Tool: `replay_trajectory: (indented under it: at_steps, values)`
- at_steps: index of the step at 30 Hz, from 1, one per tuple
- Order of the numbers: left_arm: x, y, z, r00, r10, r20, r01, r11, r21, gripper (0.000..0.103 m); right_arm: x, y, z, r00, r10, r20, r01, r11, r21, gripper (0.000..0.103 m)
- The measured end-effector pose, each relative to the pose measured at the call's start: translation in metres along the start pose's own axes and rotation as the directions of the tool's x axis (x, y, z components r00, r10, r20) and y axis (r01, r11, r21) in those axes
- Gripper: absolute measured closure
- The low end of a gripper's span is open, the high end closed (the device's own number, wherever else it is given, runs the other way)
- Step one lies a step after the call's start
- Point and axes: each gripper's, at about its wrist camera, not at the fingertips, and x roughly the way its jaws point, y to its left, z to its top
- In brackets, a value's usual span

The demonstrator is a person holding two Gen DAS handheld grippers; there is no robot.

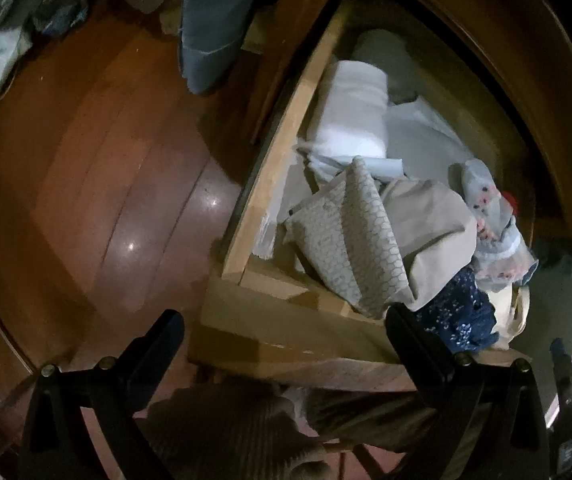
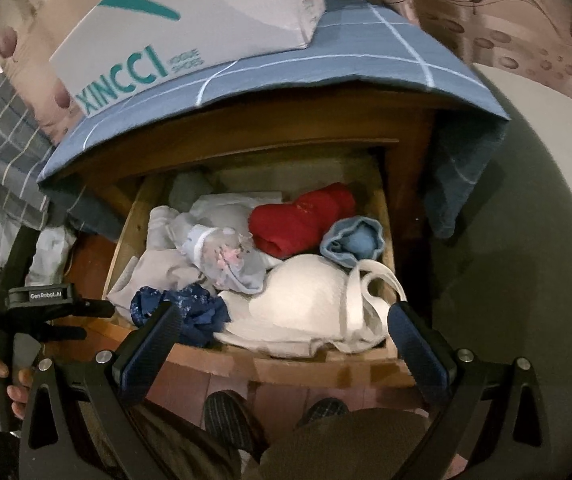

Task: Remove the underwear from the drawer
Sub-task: 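Move both grippers over the open drawer toward the underwear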

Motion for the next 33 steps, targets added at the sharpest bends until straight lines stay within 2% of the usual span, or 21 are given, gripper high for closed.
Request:
replay_trajectory:
  at_steps: [6,11,17,22,27,31,33]
  values:
    - [-0.008,-0.012,0.001,0.997,0.051,0.065,-0.054,0.998,0.045,0.0,0.013,0.017,0.01,0.999,0.013,-0.048,-0.017,0.996,-0.086,0.001]
    - [-0.027,-0.03,-0.008,0.972,0.114,0.204,-0.137,0.986,0.1,0.002,0.028,0.024,0.021,0.995,0.023,-0.094,-0.036,0.99,-0.14,0.001]
    - [-0.048,-0.034,-0.022,0.949,0.084,0.305,-0.126,0.984,0.123,0.002,0.04,0.033,0.025,0.994,0.034,-0.108,-0.053,0.982,-0.18,0.004]
    - [-0.062,-0.033,-0.035,0.921,0.051,0.385,-0.12,0.98,0.158,0.002,0.059,0.046,0.035,0.987,0.026,-0.158,-0.062,0.972,-0.228,0.017]
    - [-0.073,-0.052,-0.042,0.885,0.051,0.462,-0.192,0.946,0.262,0.002,0.081,0.063,0.04,0.98,-0.002,-0.2,-0.059,0.952,-0.3,0.023]
    - [-0.073,-0.064,-0.047,0.875,0.033,0.482,-0.224,0.912,0.344,0.002,0.095,0.073,0.044,0.975,-0.02,-0.22,-0.058,0.937,-0.344,0.023]
    - [-0.07,-0.068,-0.048,0.88,0.023,0.474,-0.224,0.901,0.373,0.002,0.103,0.077,0.046,0.972,-0.032,-0.233,-0.056,0.93,-0.364,0.023]
